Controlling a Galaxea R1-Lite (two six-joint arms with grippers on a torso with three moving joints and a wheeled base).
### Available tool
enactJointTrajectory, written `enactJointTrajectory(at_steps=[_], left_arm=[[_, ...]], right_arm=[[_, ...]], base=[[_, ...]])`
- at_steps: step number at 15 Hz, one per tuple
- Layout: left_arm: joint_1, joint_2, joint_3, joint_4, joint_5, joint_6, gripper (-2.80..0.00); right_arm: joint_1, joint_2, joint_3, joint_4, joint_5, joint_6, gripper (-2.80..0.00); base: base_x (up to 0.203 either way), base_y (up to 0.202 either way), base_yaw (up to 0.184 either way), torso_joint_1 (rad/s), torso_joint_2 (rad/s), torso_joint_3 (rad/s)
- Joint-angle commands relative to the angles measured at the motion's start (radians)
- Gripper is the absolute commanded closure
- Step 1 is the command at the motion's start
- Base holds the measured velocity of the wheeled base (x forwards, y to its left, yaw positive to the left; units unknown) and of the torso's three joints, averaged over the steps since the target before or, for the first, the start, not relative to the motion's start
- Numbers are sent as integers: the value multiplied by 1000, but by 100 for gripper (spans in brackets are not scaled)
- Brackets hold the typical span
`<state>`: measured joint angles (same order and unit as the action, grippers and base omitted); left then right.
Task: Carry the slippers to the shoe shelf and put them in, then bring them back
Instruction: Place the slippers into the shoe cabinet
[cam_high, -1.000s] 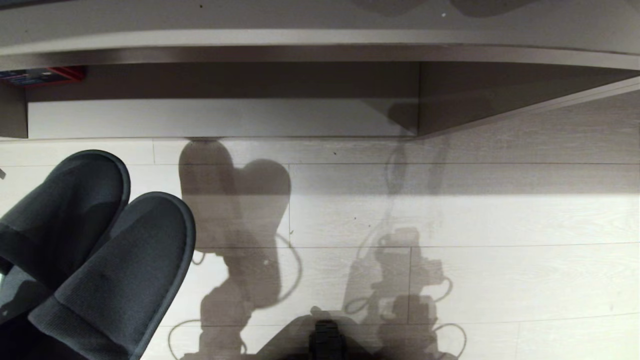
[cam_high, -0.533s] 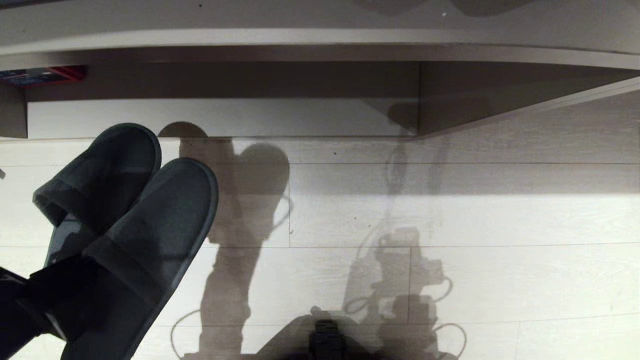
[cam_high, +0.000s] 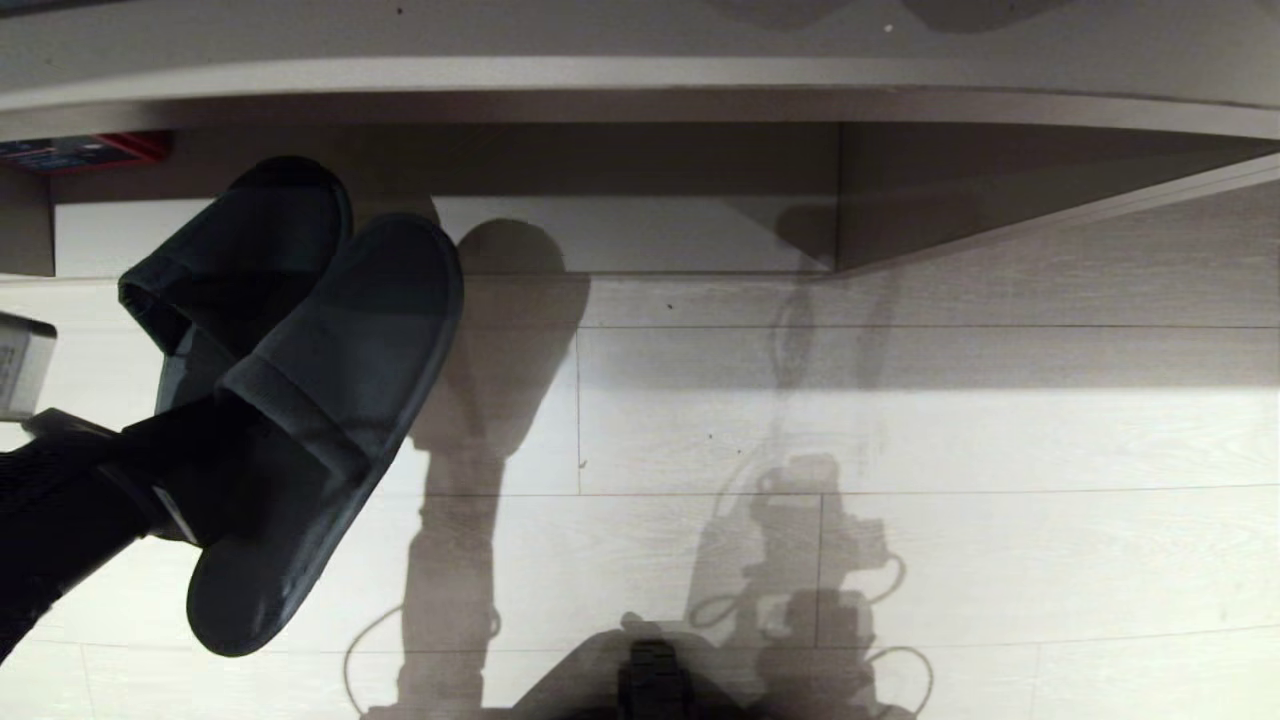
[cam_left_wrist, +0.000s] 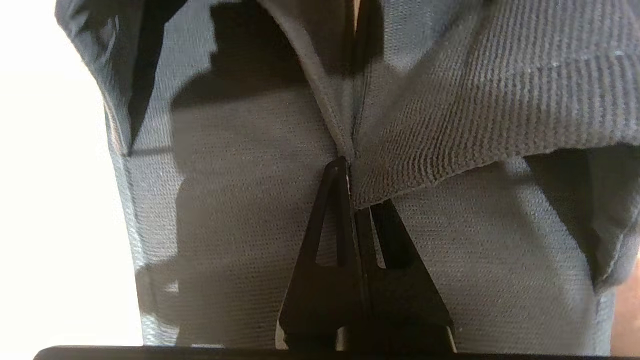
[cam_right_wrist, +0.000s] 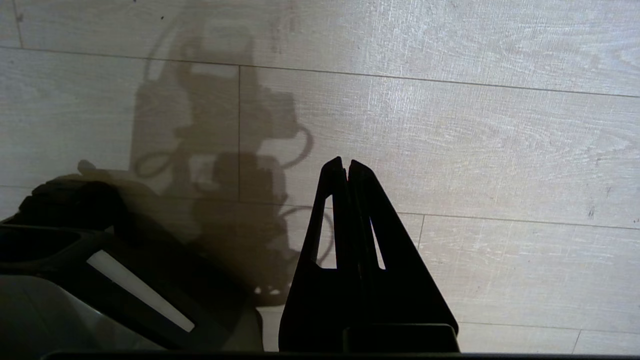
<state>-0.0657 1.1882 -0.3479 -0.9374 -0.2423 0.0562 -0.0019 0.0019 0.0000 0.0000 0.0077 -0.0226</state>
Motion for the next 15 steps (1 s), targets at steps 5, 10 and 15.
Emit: enactJointTrajectory(at_steps=[5,10,15], left_arm=[[0,120,-13,-89,-2,4,0],[0,230,-17,-211,-1,-2,0],[0,293,-67,-328,1,-17,0]], right_arm=[[0,0,0,0,0,0,0],[0,0,0,0,0,0,0],[0,0,0,0,0,0,0]], base=[[0,0,0,0,0,0],[0,0,0,0,0,0],[0,0,0,0,0,0]])
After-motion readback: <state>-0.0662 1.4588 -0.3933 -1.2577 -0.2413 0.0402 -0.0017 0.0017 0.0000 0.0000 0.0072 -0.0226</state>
